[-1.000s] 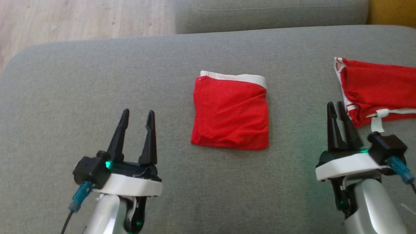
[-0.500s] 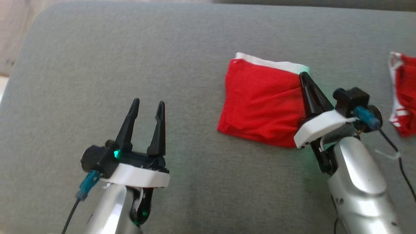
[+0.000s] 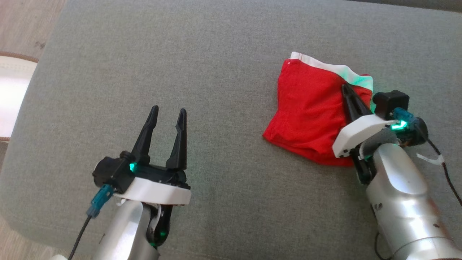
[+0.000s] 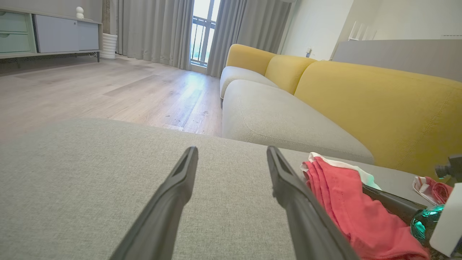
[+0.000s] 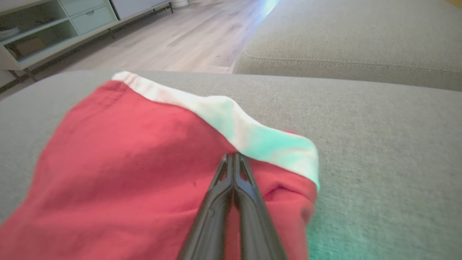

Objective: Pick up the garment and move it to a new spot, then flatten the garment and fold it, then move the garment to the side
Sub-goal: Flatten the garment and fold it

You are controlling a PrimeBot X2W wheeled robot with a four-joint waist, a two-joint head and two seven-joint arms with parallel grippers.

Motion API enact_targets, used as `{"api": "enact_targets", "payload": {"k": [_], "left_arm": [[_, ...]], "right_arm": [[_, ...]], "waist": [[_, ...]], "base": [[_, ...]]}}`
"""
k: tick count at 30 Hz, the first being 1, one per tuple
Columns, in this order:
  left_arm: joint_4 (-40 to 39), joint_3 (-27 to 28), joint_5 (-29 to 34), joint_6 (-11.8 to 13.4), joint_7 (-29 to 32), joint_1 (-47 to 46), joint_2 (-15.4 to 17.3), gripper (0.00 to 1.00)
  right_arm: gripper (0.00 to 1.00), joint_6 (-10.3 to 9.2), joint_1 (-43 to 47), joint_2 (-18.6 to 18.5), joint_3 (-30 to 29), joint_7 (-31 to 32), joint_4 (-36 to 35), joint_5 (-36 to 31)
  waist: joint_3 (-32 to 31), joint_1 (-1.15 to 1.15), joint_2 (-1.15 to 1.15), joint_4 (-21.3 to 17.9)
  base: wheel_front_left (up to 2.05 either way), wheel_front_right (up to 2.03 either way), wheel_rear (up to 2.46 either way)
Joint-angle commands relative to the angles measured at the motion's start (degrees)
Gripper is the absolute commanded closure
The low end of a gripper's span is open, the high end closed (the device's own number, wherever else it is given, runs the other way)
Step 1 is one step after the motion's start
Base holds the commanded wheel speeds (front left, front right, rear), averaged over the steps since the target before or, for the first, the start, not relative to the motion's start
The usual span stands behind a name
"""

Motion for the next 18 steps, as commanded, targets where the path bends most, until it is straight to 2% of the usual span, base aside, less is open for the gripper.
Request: {"api": "enact_targets", "payload": {"k": [1, 9, 18], "left_arm": [[-1.5, 1.7, -0.6, -0.2, -0.5, -1.0, 0.5, 0.00], [-1.7, 1.0, -1.3, 0.0, -0.5, -0.9, 0.5, 0.00], [-1.6, 0.5, -1.5, 0.1, -0.5, -1.2, 0.5, 0.00]], "right_arm": [[1.00, -0.04, -2.0, 0.6, 3.2, -2.3, -1.5, 1.8], [1.00, -0.04, -3.4, 0.6, 14.0, -3.4, -3.4, 9.0], [1.00, -0.04, -3.9, 0.6, 19.9, 3.0, 3.7, 10.2]], "waist": [[-0.7, -0.01, 0.00, -0.2], [-1.1, -0.01, 0.00, -0.4], [-0.4, -0.01, 0.00, 0.1]], "base": [[0.00, 0.00, 0.00], [0.00, 0.00, 0.00], [0.00, 0.00, 0.00]]}}
